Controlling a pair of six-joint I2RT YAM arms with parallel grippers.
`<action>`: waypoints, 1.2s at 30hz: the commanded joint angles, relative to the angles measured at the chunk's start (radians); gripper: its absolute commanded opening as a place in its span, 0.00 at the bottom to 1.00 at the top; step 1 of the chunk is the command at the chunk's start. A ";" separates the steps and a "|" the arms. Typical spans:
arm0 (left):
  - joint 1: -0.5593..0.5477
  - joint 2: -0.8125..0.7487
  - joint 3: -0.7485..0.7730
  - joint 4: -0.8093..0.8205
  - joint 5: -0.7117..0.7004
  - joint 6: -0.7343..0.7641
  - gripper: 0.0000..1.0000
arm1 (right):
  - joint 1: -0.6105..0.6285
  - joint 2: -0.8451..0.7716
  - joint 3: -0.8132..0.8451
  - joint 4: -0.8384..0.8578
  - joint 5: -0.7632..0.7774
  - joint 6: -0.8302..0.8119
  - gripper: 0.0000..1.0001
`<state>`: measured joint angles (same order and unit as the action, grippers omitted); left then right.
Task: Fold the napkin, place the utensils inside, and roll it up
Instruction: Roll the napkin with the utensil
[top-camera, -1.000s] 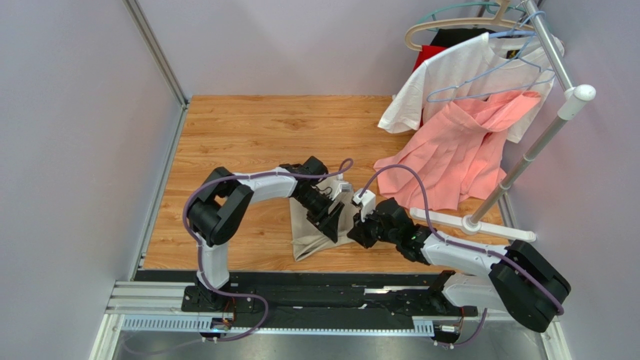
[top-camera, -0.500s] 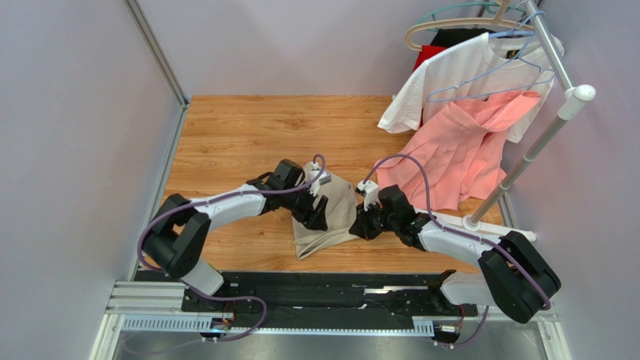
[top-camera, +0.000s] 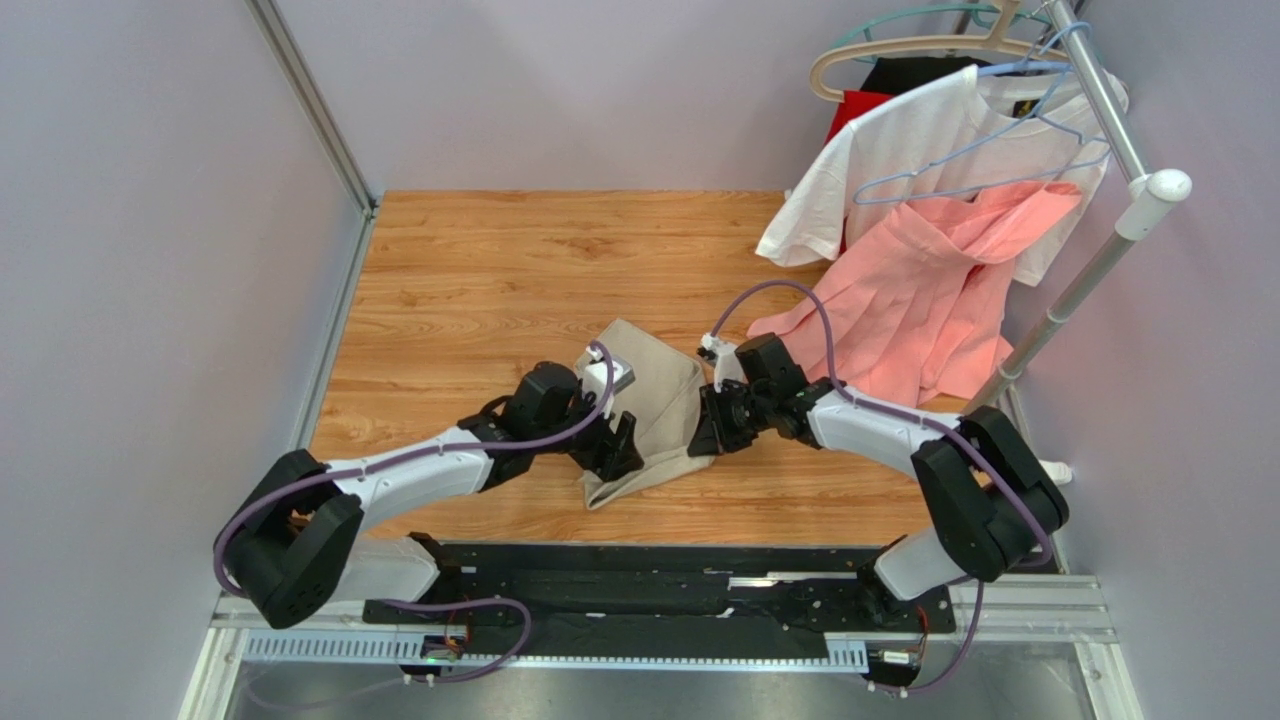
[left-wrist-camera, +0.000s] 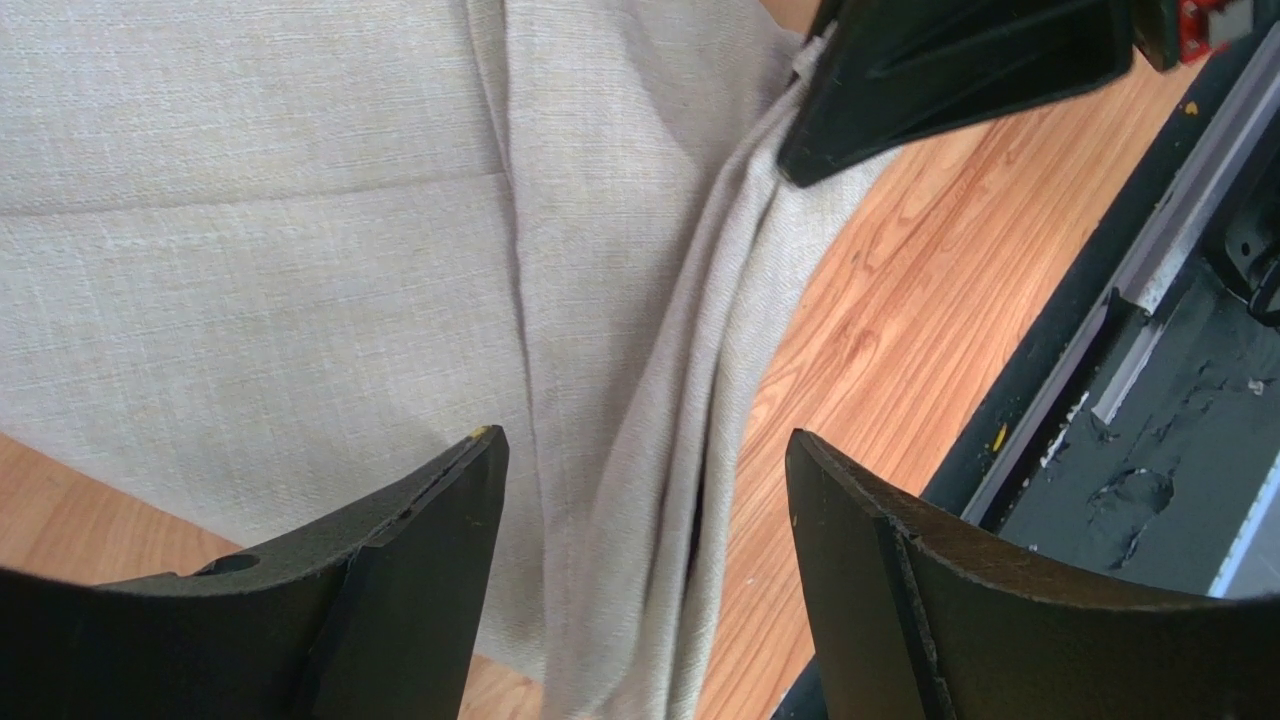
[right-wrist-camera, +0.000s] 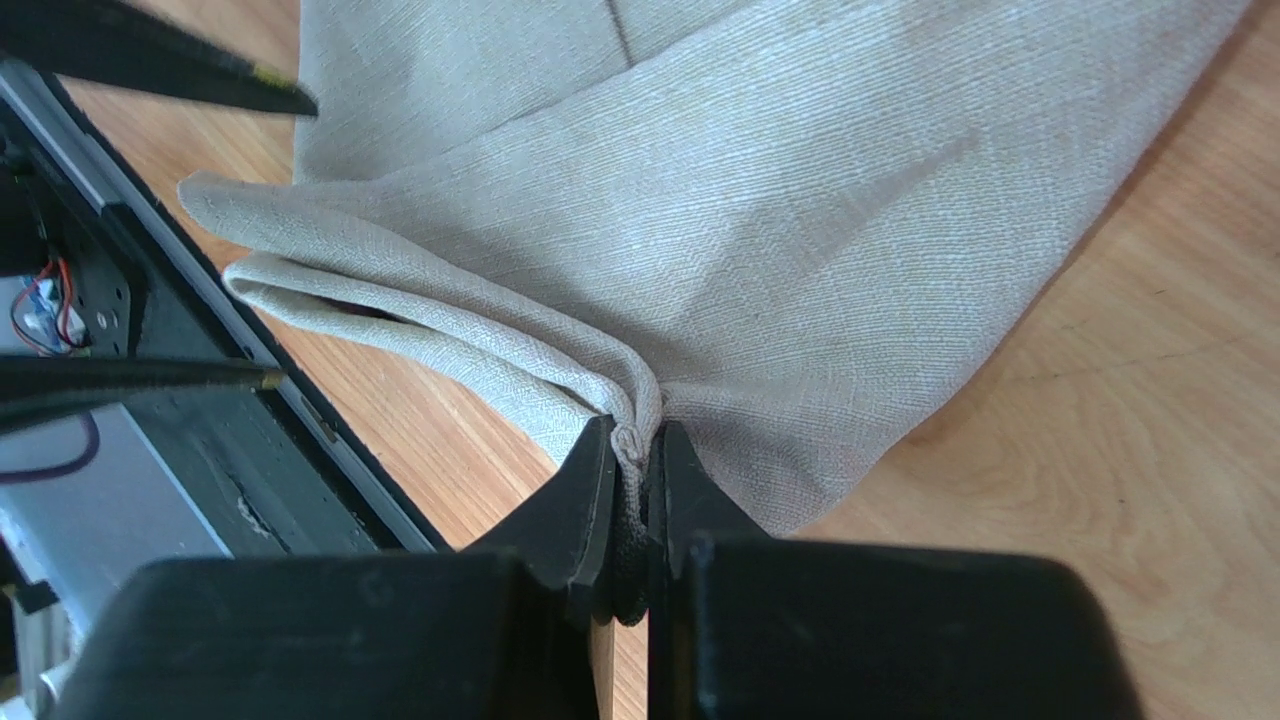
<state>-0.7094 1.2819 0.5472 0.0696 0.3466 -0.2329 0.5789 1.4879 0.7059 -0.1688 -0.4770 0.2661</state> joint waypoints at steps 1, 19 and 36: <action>-0.032 -0.059 -0.050 0.093 -0.109 -0.046 0.77 | -0.039 0.044 0.056 -0.054 -0.021 0.048 0.00; -0.067 -0.072 -0.084 0.047 -0.121 -0.014 0.78 | -0.154 0.213 0.159 -0.149 -0.121 0.071 0.00; -0.180 -0.099 -0.050 -0.098 -0.336 -0.046 0.74 | -0.165 0.281 0.216 -0.190 -0.124 0.064 0.00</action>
<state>-0.8639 1.1595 0.4519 0.0395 0.0998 -0.2646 0.4210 1.7424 0.8948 -0.3550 -0.6418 0.3405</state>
